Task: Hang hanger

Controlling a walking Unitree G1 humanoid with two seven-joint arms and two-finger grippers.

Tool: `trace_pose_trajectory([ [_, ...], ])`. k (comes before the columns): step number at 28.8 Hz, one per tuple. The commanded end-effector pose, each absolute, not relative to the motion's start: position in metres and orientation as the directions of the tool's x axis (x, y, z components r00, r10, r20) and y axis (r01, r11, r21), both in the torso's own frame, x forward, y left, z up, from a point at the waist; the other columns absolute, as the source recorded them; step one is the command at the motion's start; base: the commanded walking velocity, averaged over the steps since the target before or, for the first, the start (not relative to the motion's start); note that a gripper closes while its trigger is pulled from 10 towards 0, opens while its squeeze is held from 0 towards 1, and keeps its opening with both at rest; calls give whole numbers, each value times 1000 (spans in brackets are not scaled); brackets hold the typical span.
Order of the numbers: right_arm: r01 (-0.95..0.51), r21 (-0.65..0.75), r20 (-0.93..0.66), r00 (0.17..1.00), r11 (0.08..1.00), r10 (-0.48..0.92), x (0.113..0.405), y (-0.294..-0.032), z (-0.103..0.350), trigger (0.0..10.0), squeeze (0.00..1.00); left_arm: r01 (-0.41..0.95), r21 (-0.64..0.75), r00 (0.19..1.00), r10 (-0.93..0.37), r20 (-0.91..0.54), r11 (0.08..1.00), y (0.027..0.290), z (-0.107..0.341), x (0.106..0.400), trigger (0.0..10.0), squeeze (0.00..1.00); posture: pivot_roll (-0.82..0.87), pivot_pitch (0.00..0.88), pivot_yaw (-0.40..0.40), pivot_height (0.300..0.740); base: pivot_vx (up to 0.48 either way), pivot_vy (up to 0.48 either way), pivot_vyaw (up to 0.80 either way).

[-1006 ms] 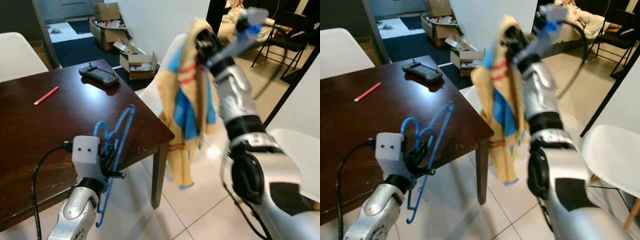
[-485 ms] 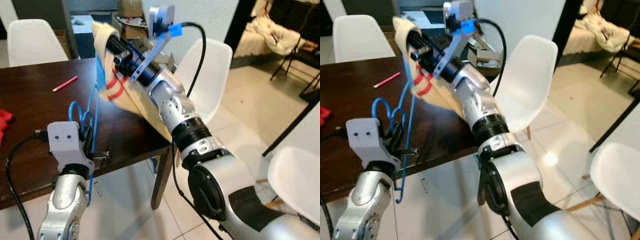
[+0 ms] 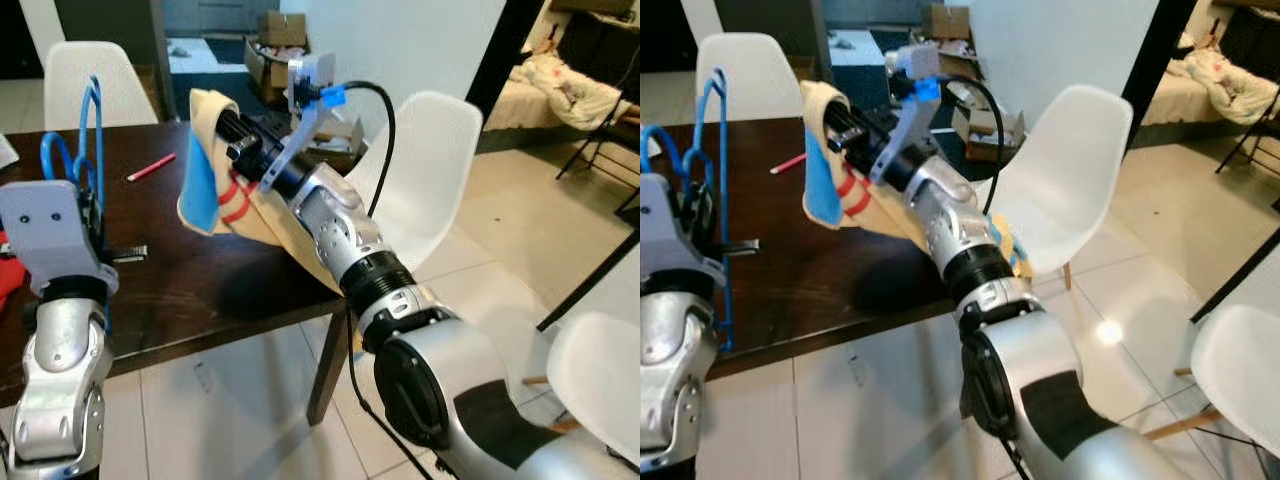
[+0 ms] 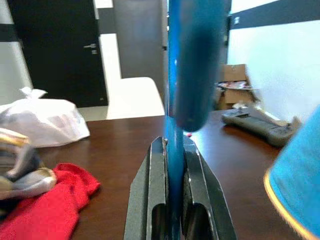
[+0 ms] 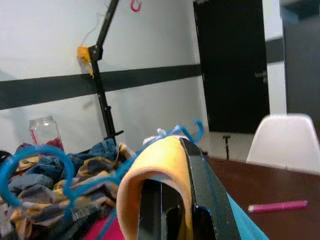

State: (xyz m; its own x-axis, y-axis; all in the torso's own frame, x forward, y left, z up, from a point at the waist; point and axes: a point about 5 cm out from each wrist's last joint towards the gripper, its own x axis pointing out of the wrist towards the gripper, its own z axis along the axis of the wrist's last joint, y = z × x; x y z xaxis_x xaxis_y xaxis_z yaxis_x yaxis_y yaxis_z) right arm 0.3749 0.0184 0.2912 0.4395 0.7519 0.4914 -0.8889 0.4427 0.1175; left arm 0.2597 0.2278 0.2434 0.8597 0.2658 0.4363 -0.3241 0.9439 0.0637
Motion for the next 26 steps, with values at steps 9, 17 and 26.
trace_pose_trajectory([
  [9, -814, 137, 235, 580, 564, 780, 378, 22, 238, 10000, 0, -293, 97, 875, 225, 428, 951, 215, 243, 262, 10000, 0, 139, 85, -124, 740, 0, 0, 424],
  [17, -745, 241, 121, 659, 623, 742, 380, 16, 211, 10000, 0, -227, 118, 909, 167, 382, 967, 199, 232, 266, 10000, 0, 142, 86, -127, 740, 0, 0, 455],
  [26, -706, 270, 54, 690, 655, 721, 378, 15, 193, 10000, 0, -141, 174, 946, 82, 313, 975, 185, 216, 272, 10000, 0, 139, 89, -121, 740, 0, 0, 493],
])
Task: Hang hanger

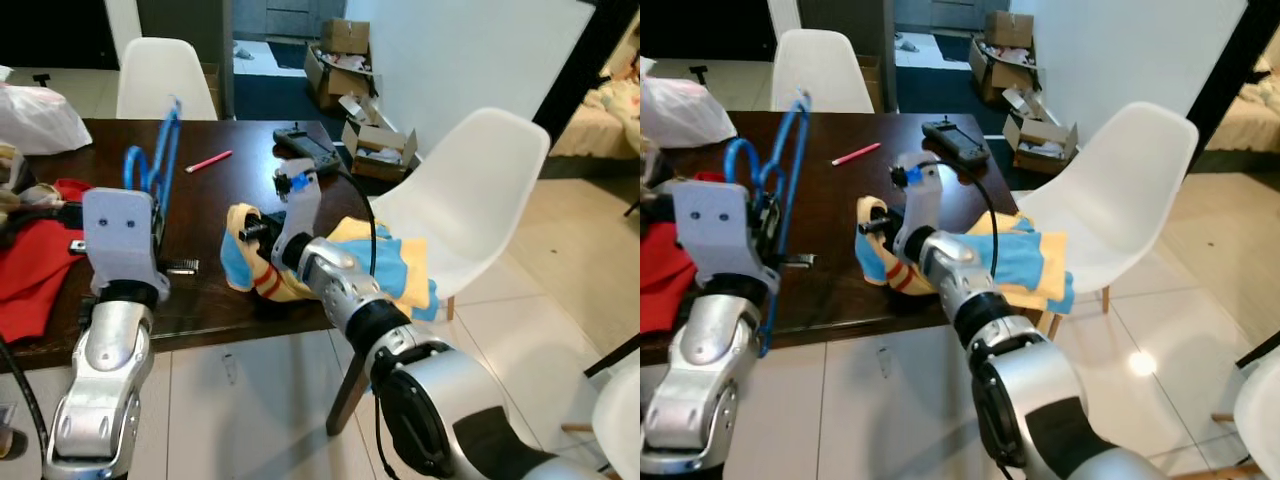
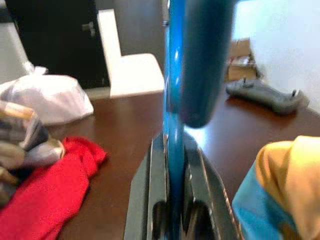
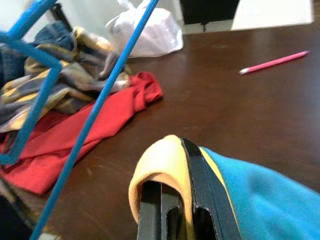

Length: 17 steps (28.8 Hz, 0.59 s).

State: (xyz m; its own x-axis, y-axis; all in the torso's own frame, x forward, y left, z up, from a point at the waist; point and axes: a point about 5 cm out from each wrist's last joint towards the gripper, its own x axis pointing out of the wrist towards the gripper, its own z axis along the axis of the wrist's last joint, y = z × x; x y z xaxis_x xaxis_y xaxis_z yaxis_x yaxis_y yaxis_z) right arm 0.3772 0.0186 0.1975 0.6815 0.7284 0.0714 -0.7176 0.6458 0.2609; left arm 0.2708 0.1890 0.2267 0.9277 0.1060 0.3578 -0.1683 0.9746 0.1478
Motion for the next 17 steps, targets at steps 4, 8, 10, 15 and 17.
trace_pose_trajectory([
  [4, -701, 283, 44, 691, 654, 722, 376, 16, 187, 10000, 0, -96, 178, 970, 52, 236, 979, 178, 197, 275, 10000, 0, 133, 89, -118, 740, 0, 0, 495],
  [8, -694, 279, 8, 693, 664, 721, 374, 15, 179, 10000, 0, -77, 174, 980, 42, 196, 982, 174, 187, 276, 10000, 0, 133, 89, -118, 740, 0, 0, 498],
  [10, -694, 279, 8, 693, 664, 721, 374, 15, 179, 10000, 0, -77, 174, 980, 42, 196, 982, 174, 187, 276, 10000, 0, 133, 89, -118, 740, 0, 0, 500],
  [15, -692, 274, -61, 681, 668, 730, 370, 14, 164, 10000, 0, -62, 176, 984, 31, 173, 982, 170, 181, 278, 10000, 0, 112, 87, -106, 740, 0, 0, 583],
  [17, -705, 279, -72, 662, 652, 746, 367, 16, 160, 10000, 0, -58, 178, 985, 27, 168, 982, 169, 180, 279, 10000, 0, 107, 83, -103, 740, 0, 0, 609],
])
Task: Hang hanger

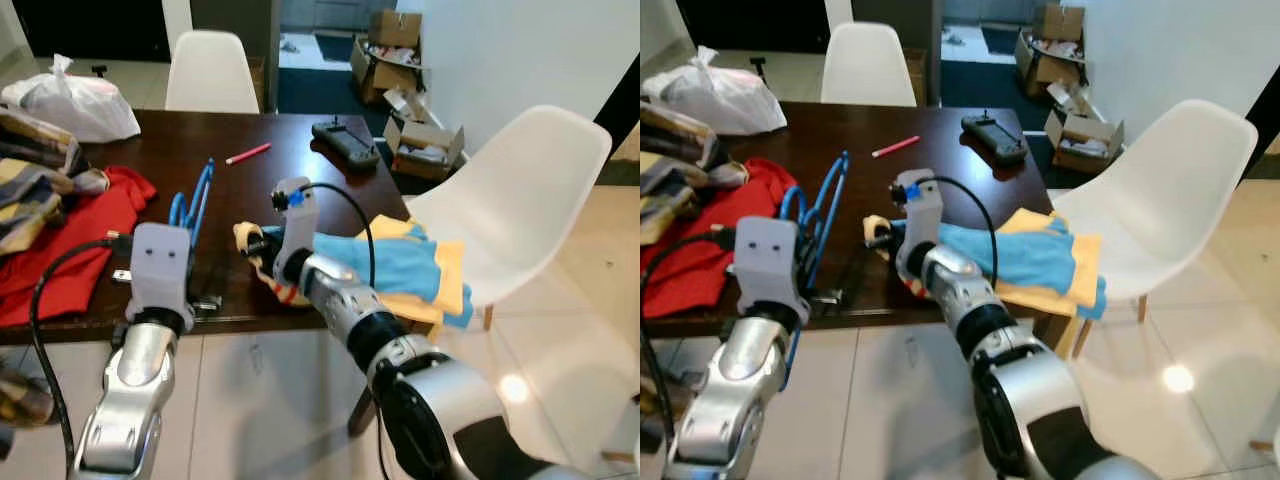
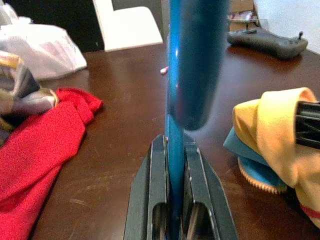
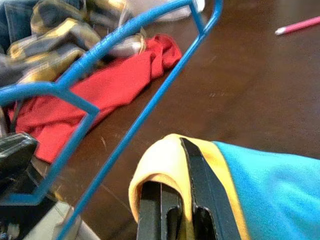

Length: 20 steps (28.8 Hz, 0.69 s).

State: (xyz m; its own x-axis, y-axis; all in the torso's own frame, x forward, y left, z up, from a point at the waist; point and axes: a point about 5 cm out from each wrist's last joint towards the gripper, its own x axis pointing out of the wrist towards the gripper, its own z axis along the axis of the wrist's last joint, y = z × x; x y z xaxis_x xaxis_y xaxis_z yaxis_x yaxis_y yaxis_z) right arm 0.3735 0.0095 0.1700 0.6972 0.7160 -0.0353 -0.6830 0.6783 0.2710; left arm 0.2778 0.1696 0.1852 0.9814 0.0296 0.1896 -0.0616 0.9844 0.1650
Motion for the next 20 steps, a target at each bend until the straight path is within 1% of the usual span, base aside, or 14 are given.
trace_pose_trajectory([
  [1, -705, 279, -72, 662, 652, 746, 367, 16, 160, 10000, 0, -58, 178, 985, 27, 168, 982, 169, 180, 279, 10000, 0, 107, 83, -103, 740, 0, 0, 619],
  [4, -714, 282, -79, 649, 641, 757, 365, 19, 158, 10000, 0, -53, 180, 986, 23, 165, 982, 168, 179, 279, 10000, 0, 107, 82, -103, 740, 0, 0, 477],
  [6, -720, 285, -79, 640, 632, 765, 363, 20, 157, 10000, 0, -43, 182, 986, 13, 163, 982, 167, 179, 280, 10000, 0, 108, 83, -102, 740, 0, 0, 0],
  [10, -738, 288, -23, 631, 610, 775, 364, 20, 163, 10000, 0, -20, 185, 985, -13, 175, 983, 166, 182, 280, 10000, 0, 111, 81, -102, 740, 0, 0, 0],
  [12, -735, 286, -27, 635, 614, 772, 365, 19, 163, 10000, 0, -22, 186, 984, -12, 179, 982, 168, 183, 280, 10000, 0, 109, 78, -102, 740, 0, 0, 0],
  [16, -702, 253, -74, 672, 665, 737, 370, 8, 161, 10000, 0, -38, 195, 981, -1, 196, 980, 175, 188, 282, 10000, 0, 102, 75, -100, 740, 0, 0, 0],
  [20, -698, 253, -81, 674, 669, 734, 370, 6, 160, 10000, 0, -35, 196, 980, -5, 200, 980, 173, 189, 283, 10000, 0, 100, 75, -99, 740, 0, 0, 0],
])
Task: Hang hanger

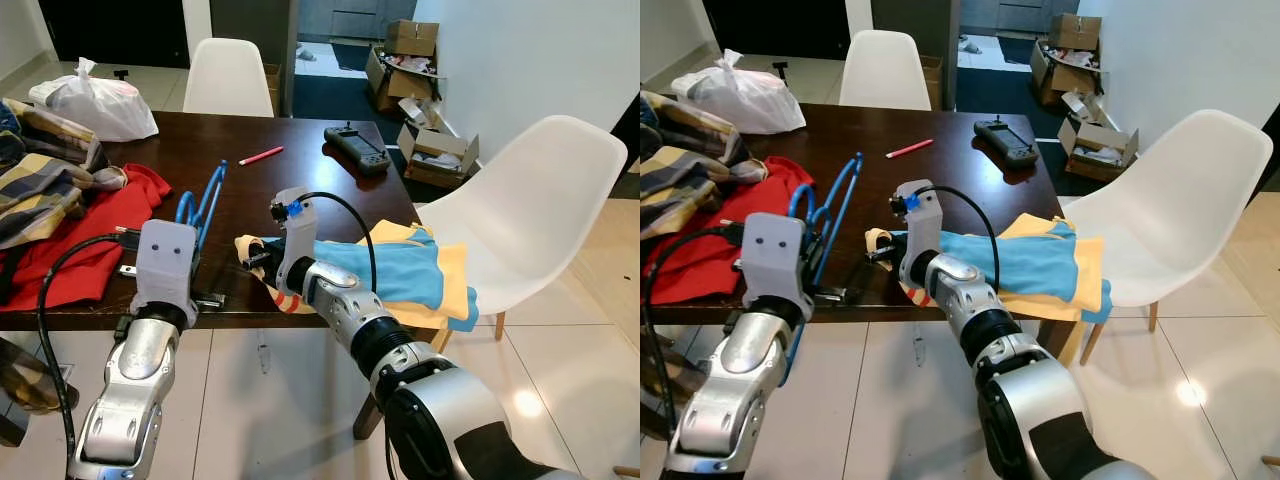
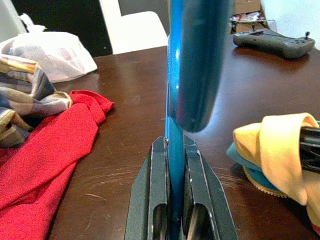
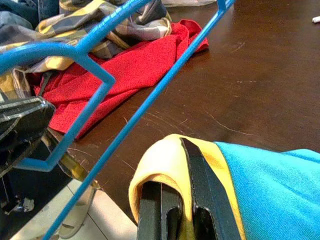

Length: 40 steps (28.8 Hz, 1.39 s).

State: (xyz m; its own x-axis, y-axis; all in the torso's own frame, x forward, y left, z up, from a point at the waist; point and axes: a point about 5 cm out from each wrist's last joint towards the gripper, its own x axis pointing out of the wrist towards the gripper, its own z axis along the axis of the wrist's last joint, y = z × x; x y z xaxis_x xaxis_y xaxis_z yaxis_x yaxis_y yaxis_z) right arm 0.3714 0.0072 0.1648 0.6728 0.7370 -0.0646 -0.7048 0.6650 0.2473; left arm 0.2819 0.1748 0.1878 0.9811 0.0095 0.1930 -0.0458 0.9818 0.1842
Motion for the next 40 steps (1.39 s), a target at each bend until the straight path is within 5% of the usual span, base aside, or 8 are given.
trace_pose_trajectory([
  [1, -698, 254, -84, 673, 669, 735, 369, 6, 159, 10000, 0, -27, 197, 979, -13, 201, 980, 171, 189, 283, 10000, 0, 100, 75, -99, 740, 0, 0, 0],
  [9, -668, 277, -64, 705, 691, 707, 372, 2, 160, 10000, 0, 94, 227, 967, -143, 211, 969, 162, 193, 281, 10000, 0, 98, 80, -98, 740, 0, 0, 0],
  [17, -596, 291, -93, 761, 749, 642, 378, -11, 158, 10000, 0, 30, 249, 957, -100, 274, 968, 184, 217, 283, 10000, 0, 106, 84, -99, 740, 0, 0, 0],
  [32, -550, 267, -178, 779, 791, 601, 375, -11, 146, 10000, 12, 62, 240, 950, -130, 282, 969, 172, 222, 280, 10000, 0, 115, 89, -102, 740, 0, 0, 0],
  [33, -546, 278, -176, 780, 790, 601, 376, -10, 147, 10000, 1000, 69, 239, 950, -136, 280, 969, 170, 221, 280, 10000, 0, 118, 89, -104, 740, 0, 0, 0],
  [40, -556, 297, -165, 771, 776, 616, 375, -7, 149, 10000, 1000, 77, 240, 950, -144, 277, 968, 166, 221, 280, 10000, 0, 119, 90, -105, 740, 0, 0, 0],
])
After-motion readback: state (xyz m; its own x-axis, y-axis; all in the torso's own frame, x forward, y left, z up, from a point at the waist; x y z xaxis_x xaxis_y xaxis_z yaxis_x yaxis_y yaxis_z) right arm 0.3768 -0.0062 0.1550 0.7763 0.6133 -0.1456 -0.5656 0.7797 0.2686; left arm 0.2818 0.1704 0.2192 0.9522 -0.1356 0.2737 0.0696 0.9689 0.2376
